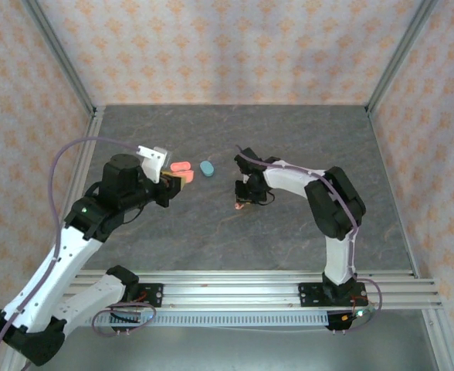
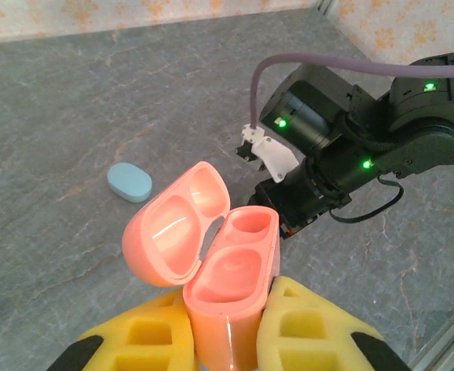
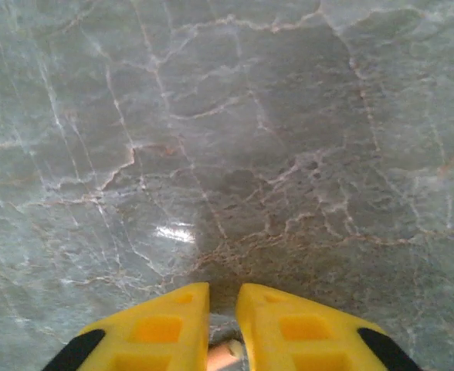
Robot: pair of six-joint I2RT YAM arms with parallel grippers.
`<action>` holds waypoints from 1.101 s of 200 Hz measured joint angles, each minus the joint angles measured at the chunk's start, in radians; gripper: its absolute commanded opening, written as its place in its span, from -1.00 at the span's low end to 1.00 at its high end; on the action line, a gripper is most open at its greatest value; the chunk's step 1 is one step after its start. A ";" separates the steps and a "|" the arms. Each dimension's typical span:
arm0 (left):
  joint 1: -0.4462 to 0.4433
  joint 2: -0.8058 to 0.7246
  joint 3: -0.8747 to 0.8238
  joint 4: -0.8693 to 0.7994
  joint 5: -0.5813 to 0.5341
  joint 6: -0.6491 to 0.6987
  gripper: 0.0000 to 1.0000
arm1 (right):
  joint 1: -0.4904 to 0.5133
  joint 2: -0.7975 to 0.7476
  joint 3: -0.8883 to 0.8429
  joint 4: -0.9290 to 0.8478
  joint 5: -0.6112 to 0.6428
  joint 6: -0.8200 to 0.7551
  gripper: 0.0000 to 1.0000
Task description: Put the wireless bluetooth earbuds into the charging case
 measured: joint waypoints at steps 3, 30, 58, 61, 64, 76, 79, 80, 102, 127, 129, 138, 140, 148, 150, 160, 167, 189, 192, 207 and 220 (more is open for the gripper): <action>0.000 0.004 0.000 0.004 0.002 -0.001 -1.00 | -0.001 -0.002 0.000 0.002 -0.002 -0.002 -0.41; 0.000 0.023 0.000 0.025 0.014 -0.015 -1.00 | -0.002 -0.032 -0.005 -0.019 0.013 0.021 -0.24; 0.000 0.025 0.000 0.041 0.020 -0.018 -1.00 | -0.003 -0.079 -0.006 -0.039 0.018 0.027 -0.22; 0.000 0.025 0.000 0.042 0.020 -0.018 -1.00 | -0.003 -0.087 -0.007 -0.039 0.018 0.027 -0.22; 0.000 0.025 0.000 0.043 0.020 -0.018 -1.00 | -0.003 -0.094 -0.009 -0.039 0.018 0.027 -0.22; 0.000 0.025 0.000 0.044 0.020 -0.018 -1.00 | -0.003 -0.122 -0.018 -0.039 0.016 0.017 -0.24; 0.000 0.025 0.000 0.044 0.020 -0.018 -1.00 | -0.003 -0.129 -0.019 -0.039 0.016 0.015 -0.24; 0.000 0.025 0.000 0.044 0.020 -0.018 -1.00 | -0.003 -0.130 -0.020 -0.039 0.016 0.014 -0.24; 0.000 0.023 0.000 0.044 0.020 -0.018 -1.00 | 0.002 -0.151 -0.023 -0.041 0.012 -0.033 -0.25; 0.000 0.012 -0.015 0.045 0.021 -0.018 -1.00 | 0.010 -0.131 -0.008 -0.072 -0.002 -0.105 -0.49; 0.000 0.011 -0.016 0.044 0.021 -0.018 -1.00 | 0.010 -0.127 -0.005 -0.076 -0.002 -0.114 -0.53; 0.000 0.008 -0.021 0.044 0.021 -0.018 -1.00 | 0.011 -0.103 0.019 -0.096 -0.003 -0.128 -0.64; 0.000 0.008 -0.021 0.044 0.021 -0.018 -1.00 | 0.011 -0.096 0.025 -0.100 -0.003 -0.141 -0.66; 0.000 0.005 -0.025 0.044 0.021 -0.018 -1.00 | 0.009 -0.067 0.049 -0.112 -0.002 -0.159 -0.71; 0.000 0.004 -0.026 0.043 0.021 -0.018 -1.00 | 0.008 -0.061 0.055 -0.114 -0.003 -0.158 -0.72; 0.000 0.000 -0.029 0.042 0.021 -0.018 -1.00 | 0.003 -0.031 0.074 -0.121 -0.002 -0.174 -0.77; 0.000 -0.006 -0.034 0.041 0.021 -0.018 -1.00 | -0.003 -0.013 0.080 -0.126 -0.004 -0.183 -0.79; 0.000 -0.033 -0.051 0.040 0.021 -0.019 -1.00 | -0.020 0.027 0.082 -0.149 -0.011 -0.203 -0.83; 0.000 -0.037 -0.053 0.040 0.021 -0.019 -1.00 | -0.021 0.031 0.082 -0.152 -0.013 -0.204 -0.83; 0.000 -0.055 -0.066 0.040 0.021 -0.024 -1.00 | -0.027 0.040 0.080 -0.159 -0.027 -0.207 -0.84; 0.000 -0.066 -0.073 0.041 0.021 -0.031 -1.00 | -0.027 0.039 0.074 -0.158 -0.051 -0.206 -0.84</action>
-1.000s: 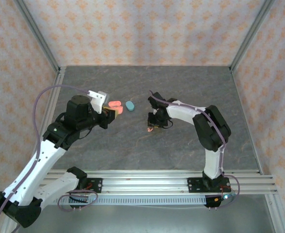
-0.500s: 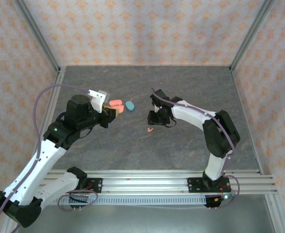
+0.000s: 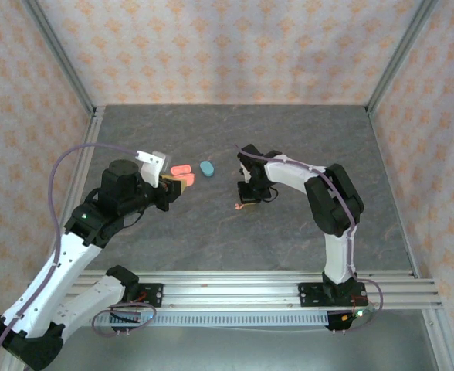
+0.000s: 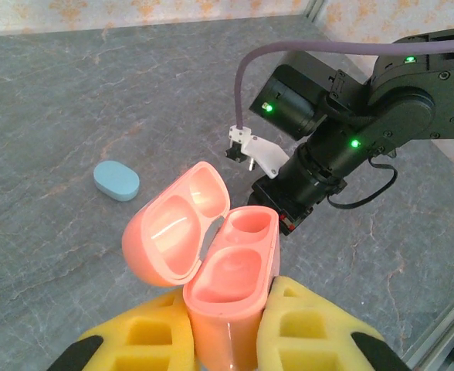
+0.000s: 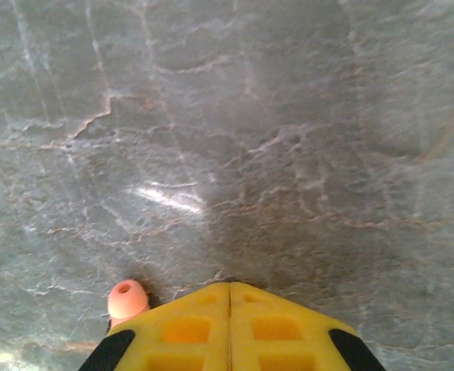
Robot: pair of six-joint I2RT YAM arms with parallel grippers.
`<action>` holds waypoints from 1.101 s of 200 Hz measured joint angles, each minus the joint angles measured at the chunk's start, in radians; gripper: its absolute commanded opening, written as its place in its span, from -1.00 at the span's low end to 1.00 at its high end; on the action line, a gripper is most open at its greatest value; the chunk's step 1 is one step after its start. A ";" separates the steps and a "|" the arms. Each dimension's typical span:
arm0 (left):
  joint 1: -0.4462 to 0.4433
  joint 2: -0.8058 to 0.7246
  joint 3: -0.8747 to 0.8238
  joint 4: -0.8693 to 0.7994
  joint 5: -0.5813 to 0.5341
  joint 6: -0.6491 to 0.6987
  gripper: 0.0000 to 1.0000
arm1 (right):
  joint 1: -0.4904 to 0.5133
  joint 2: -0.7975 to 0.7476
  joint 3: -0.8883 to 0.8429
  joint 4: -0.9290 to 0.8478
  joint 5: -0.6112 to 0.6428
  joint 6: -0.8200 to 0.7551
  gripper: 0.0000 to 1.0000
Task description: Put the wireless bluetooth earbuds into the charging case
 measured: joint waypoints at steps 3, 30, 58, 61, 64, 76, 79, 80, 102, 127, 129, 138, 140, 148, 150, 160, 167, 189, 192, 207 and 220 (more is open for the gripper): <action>0.000 -0.001 -0.002 0.000 0.000 -0.002 -1.00 | 0.000 0.000 -0.003 0.001 -0.002 0.000 -0.84; 0.000 -0.005 -0.013 0.000 0.000 -0.015 -1.00 | -0.003 -0.032 -0.059 0.025 -0.043 0.019 -0.84; 0.000 -0.005 -0.019 0.000 0.000 -0.022 -1.00 | 0.001 -0.054 -0.101 0.020 -0.106 0.048 -0.83; 0.000 -0.005 -0.019 0.000 0.000 -0.022 -1.00 | 0.002 -0.055 -0.103 0.023 -0.108 0.050 -0.83; 0.000 -0.005 -0.019 0.001 0.000 -0.023 -1.00 | 0.002 -0.056 -0.104 0.024 -0.111 0.053 -0.83; 0.000 -0.005 -0.019 0.001 0.000 -0.023 -1.00 | 0.002 -0.063 -0.105 0.019 -0.138 0.058 -0.82; 0.000 -0.005 -0.019 0.001 0.000 -0.022 -1.00 | 0.003 -0.063 -0.105 0.015 -0.146 0.061 -0.82; 0.000 -0.005 -0.019 0.001 0.000 -0.022 -1.00 | 0.003 -0.064 -0.105 0.014 -0.148 0.061 -0.82; 0.000 -0.005 -0.019 0.001 0.000 -0.022 -1.00 | 0.016 -0.078 -0.105 -0.003 -0.189 0.065 -0.81; 0.000 -0.005 -0.019 0.001 0.000 -0.022 -1.00 | 0.020 -0.111 -0.098 -0.039 -0.219 0.063 -0.80; 0.000 -0.005 -0.019 0.001 0.000 -0.022 -1.00 | 0.020 -0.114 -0.096 -0.045 -0.220 0.060 -0.79; 0.000 -0.005 -0.019 0.001 0.000 -0.022 -1.00 | 0.020 -0.123 -0.081 -0.068 -0.222 0.049 -0.75; 0.000 -0.005 -0.019 0.001 0.000 -0.022 -1.00 | 0.020 -0.125 -0.076 -0.073 -0.222 0.045 -0.73; 0.000 -0.005 -0.019 0.001 0.000 -0.022 -1.00 | 0.019 -0.128 -0.053 -0.096 -0.220 0.028 -0.63; 0.000 -0.005 -0.019 0.002 0.000 -0.022 -1.00 | 0.019 -0.129 -0.046 -0.103 -0.220 0.023 -0.61; 0.000 -0.005 -0.020 0.003 0.000 -0.022 -1.00 | 0.020 -0.128 -0.010 -0.131 -0.214 -0.014 -0.49; 0.000 -0.005 -0.021 0.004 0.000 -0.022 -1.00 | 0.020 -0.128 0.018 -0.152 -0.209 -0.042 -0.40; 0.000 -0.005 -0.026 0.003 0.003 -0.022 -1.00 | 0.020 -0.107 0.120 -0.223 -0.187 -0.128 -0.22; 0.000 -0.005 -0.026 0.003 0.003 -0.022 -1.00 | 0.020 -0.099 0.136 -0.231 -0.187 -0.144 -0.20; 0.000 -0.007 -0.026 0.003 0.003 -0.022 -1.00 | 0.020 -0.049 0.214 -0.266 -0.163 -0.198 -0.12; 0.000 -0.009 -0.026 0.003 0.006 -0.022 -1.00 | 0.020 0.002 0.271 -0.291 -0.143 -0.237 -0.07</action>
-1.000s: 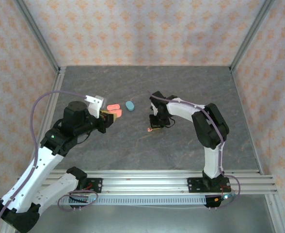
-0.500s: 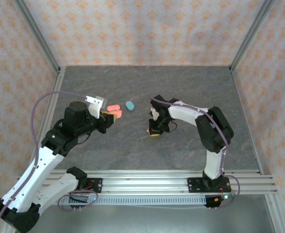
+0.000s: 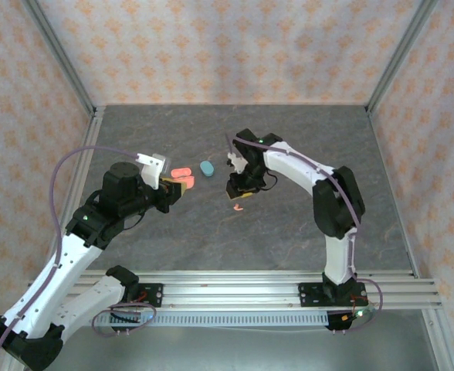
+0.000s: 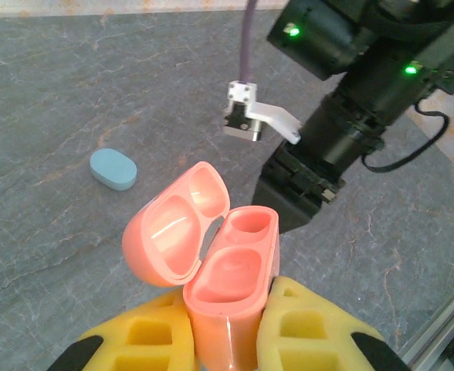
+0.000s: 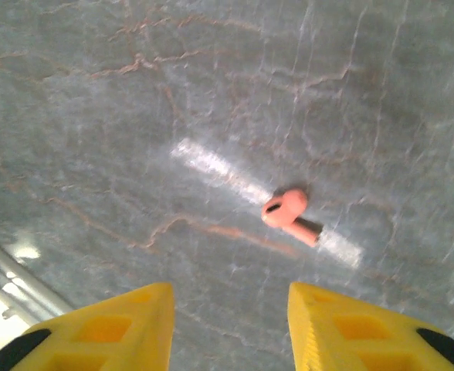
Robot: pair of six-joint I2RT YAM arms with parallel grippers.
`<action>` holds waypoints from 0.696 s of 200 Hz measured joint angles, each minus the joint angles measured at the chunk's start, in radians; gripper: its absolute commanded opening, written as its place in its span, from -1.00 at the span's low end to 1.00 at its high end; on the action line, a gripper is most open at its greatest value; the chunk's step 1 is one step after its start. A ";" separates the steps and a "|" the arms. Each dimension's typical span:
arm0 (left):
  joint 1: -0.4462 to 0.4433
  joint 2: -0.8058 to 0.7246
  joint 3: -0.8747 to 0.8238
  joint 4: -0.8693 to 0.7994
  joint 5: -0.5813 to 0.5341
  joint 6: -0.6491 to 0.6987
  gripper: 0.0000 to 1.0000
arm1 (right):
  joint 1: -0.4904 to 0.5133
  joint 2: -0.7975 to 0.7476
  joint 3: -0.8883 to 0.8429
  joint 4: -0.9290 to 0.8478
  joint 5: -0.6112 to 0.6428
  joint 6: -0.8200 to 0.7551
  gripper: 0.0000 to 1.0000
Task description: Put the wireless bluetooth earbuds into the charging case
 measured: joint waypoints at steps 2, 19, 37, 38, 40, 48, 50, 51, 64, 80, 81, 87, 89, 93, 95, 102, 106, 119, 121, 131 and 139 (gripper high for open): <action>0.000 0.000 0.000 0.000 0.001 0.000 -1.00 | 0.000 0.005 0.005 -0.002 0.003 -0.002 -0.07; 0.000 -0.002 0.000 0.000 0.003 0.000 -1.00 | 0.006 0.068 0.060 -0.019 0.028 -0.045 -0.06; 0.000 -0.002 0.000 -0.001 0.010 0.000 -1.00 | 0.018 0.120 0.100 -0.027 0.043 -0.080 -0.05; 0.000 -0.002 0.000 -0.001 0.010 0.000 -1.00 | 0.018 0.122 0.102 -0.028 0.043 -0.081 -0.05; 0.000 -0.002 0.000 -0.001 0.011 0.000 -1.00 | 0.020 0.127 0.106 -0.030 0.045 -0.083 -0.05; 0.000 -0.002 0.000 0.000 0.014 0.001 -1.00 | 0.028 0.148 0.123 -0.035 0.050 -0.095 -0.05; 0.000 -0.002 0.000 -0.001 0.015 0.001 -1.00 | 0.030 0.153 0.127 -0.037 0.051 -0.099 -0.05; 0.000 -0.002 0.000 -0.001 0.016 0.001 -1.00 | 0.031 0.154 0.128 -0.037 0.051 -0.100 -0.05; 0.000 -0.002 0.000 -0.005 0.018 0.002 -1.00 | 0.044 0.179 0.142 -0.042 0.060 -0.119 -0.06; 0.000 -0.002 0.000 -0.014 0.019 0.004 -1.00 | 0.057 0.198 0.146 -0.049 0.073 -0.135 -0.06; 0.000 -0.002 0.000 -0.015 0.019 0.004 -1.00 | 0.058 0.199 0.146 -0.050 0.074 -0.135 -0.06; 0.000 -0.002 0.000 -0.016 0.019 0.005 -1.00 | 0.061 0.206 0.146 -0.054 0.079 -0.139 -0.06; 0.000 -0.002 0.000 -0.016 0.019 0.004 -1.00 | 0.062 0.208 0.146 -0.055 0.080 -0.141 -0.06; 0.000 -0.002 0.000 -0.016 0.019 0.005 -1.00 | 0.063 0.211 0.146 -0.057 0.082 -0.143 -0.06; 0.000 -0.002 0.000 -0.017 0.019 0.005 -1.00 | 0.064 0.213 0.146 -0.058 0.083 -0.145 -0.06; 0.000 -0.002 0.000 -0.017 0.019 0.005 -1.00 | 0.065 0.218 0.146 -0.061 0.088 -0.149 -0.06; 0.000 -0.002 0.000 -0.017 0.019 0.005 -1.00 | 0.065 0.218 0.146 -0.062 0.090 -0.150 -0.06; 0.000 -0.002 0.000 -0.019 0.019 0.005 -1.00 | 0.065 0.220 0.145 -0.065 0.100 -0.157 -0.06; 0.000 -0.002 0.000 -0.019 0.019 0.005 -1.00 | 0.065 0.220 0.145 -0.065 0.101 -0.158 -0.06; 0.000 -0.003 0.000 -0.021 0.019 0.005 -1.00 | 0.065 0.220 0.144 -0.064 0.107 -0.161 -0.06; 0.000 -0.005 -0.001 -0.023 0.019 0.005 -1.00 | 0.065 0.220 0.139 -0.064 0.111 -0.164 -0.07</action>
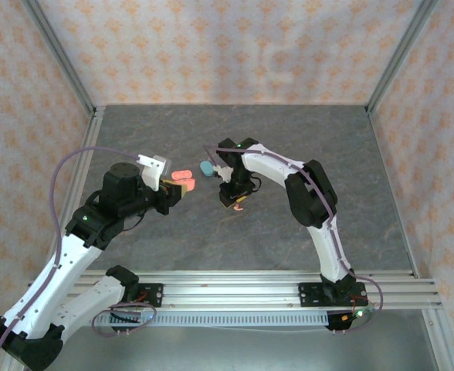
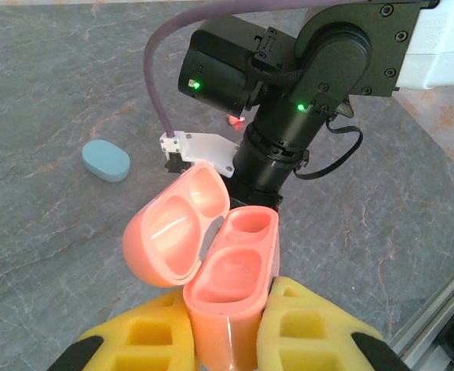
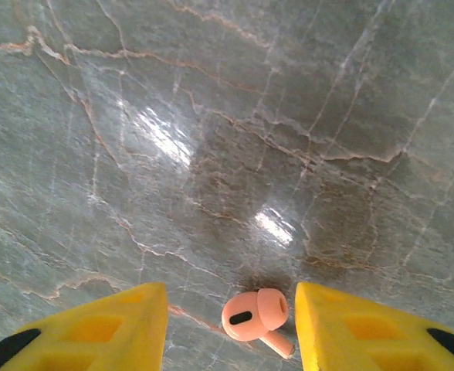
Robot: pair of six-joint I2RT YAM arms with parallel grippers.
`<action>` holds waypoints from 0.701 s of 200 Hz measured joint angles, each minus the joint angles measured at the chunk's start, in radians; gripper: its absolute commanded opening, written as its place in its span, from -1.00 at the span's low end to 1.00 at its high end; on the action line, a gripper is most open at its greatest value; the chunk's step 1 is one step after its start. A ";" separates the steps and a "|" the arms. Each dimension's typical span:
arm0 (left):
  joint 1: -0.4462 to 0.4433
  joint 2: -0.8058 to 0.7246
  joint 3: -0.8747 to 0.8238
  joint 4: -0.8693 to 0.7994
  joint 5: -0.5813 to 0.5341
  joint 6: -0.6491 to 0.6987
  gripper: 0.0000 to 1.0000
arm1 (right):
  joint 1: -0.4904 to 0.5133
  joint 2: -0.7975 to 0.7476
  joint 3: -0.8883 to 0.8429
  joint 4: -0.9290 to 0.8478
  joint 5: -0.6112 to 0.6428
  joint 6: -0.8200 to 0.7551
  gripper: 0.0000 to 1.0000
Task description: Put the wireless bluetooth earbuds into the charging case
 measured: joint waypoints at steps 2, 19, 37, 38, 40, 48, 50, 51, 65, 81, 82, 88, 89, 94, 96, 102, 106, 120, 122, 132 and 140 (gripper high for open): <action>0.000 -0.001 0.000 0.000 0.000 0.000 -1.00 | 0.000 0.000 -0.001 0.000 0.001 0.000 -0.08; 0.000 -0.006 -0.003 -0.001 0.000 0.000 -1.00 | 0.000 0.000 -0.014 -0.001 0.008 -0.004 -0.10; 0.000 -0.010 -0.007 -0.005 0.000 0.000 -1.00 | 0.002 0.000 -0.023 -0.002 0.012 -0.004 -0.15; 0.000 -0.010 -0.007 -0.006 0.000 0.000 -1.00 | 0.002 0.000 -0.023 -0.002 0.013 -0.005 -0.16; 0.000 -0.010 -0.007 -0.007 0.000 0.000 -1.00 | 0.002 0.000 -0.023 -0.002 0.014 -0.005 -0.16; 0.000 -0.010 -0.007 -0.008 0.000 0.000 -1.00 | 0.003 0.000 -0.023 -0.002 0.015 -0.006 -0.18; 0.000 -0.010 -0.007 -0.009 0.000 0.000 -1.00 | 0.003 0.000 -0.023 -0.002 0.015 -0.006 -0.19; 0.000 -0.010 -0.007 -0.008 0.000 0.000 -1.00 | 0.003 0.000 -0.024 -0.002 0.015 -0.006 -0.19; 0.000 -0.011 -0.007 -0.011 0.000 0.000 -1.00 | 0.006 0.000 -0.024 -0.004 0.019 -0.008 -0.23; 0.000 -0.016 -0.011 -0.016 0.000 0.000 -1.00 | 0.009 0.000 -0.024 -0.004 0.022 -0.008 -0.29; 0.000 -0.017 -0.011 -0.017 0.000 0.000 -1.00 | 0.009 0.000 -0.024 -0.004 0.022 -0.007 -0.29; 0.000 -0.019 -0.012 -0.019 0.000 0.000 -1.00 | 0.010 0.000 -0.025 -0.004 0.023 -0.007 -0.30; 0.000 -0.019 -0.012 -0.019 0.000 0.000 -1.00 | 0.010 0.000 -0.025 -0.004 0.023 -0.007 -0.30; 0.000 -0.021 -0.013 -0.020 0.000 0.000 -1.00 | 0.011 0.000 -0.026 -0.004 0.025 -0.007 -0.31; 0.000 -0.021 -0.013 -0.021 0.000 0.000 -1.00 | 0.011 0.000 -0.027 -0.004 0.026 -0.007 -0.31; 0.000 -0.024 -0.013 -0.021 0.000 0.000 -1.00 | 0.011 0.000 -0.028 -0.004 0.029 -0.007 -0.31; 0.000 -0.024 -0.013 -0.022 0.000 0.000 -1.00 | 0.011 0.000 -0.029 -0.004 0.030 -0.007 -0.31; 0.000 -0.028 -0.016 -0.022 0.000 0.000 -1.00 | 0.011 0.000 -0.033 -0.004 0.034 -0.007 -0.31; 0.000 -0.029 -0.017 -0.023 0.000 0.000 -1.00 | 0.011 0.000 -0.034 -0.004 0.035 -0.007 -0.31; 0.000 -0.030 -0.018 -0.023 0.000 0.000 -1.00 | 0.011 0.000 -0.039 -0.004 0.040 -0.007 -0.32; 0.000 -0.031 -0.018 -0.023 0.000 0.000 -1.00 | 0.011 0.000 -0.042 -0.004 0.044 -0.007 -0.32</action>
